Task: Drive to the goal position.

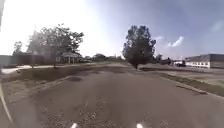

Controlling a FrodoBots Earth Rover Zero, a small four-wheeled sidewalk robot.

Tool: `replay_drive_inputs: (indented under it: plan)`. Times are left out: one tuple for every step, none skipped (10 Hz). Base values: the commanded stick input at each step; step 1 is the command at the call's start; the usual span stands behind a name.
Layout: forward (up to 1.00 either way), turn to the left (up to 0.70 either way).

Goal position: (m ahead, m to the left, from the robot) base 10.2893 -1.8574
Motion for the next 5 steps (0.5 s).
replay_drive_inputs:
  plan:
    - [0.0,0.0]
    - [0.0,0.0]
    - [0.0,0.0]
    - [0.0,0.0]
    - [0.0,0.0]
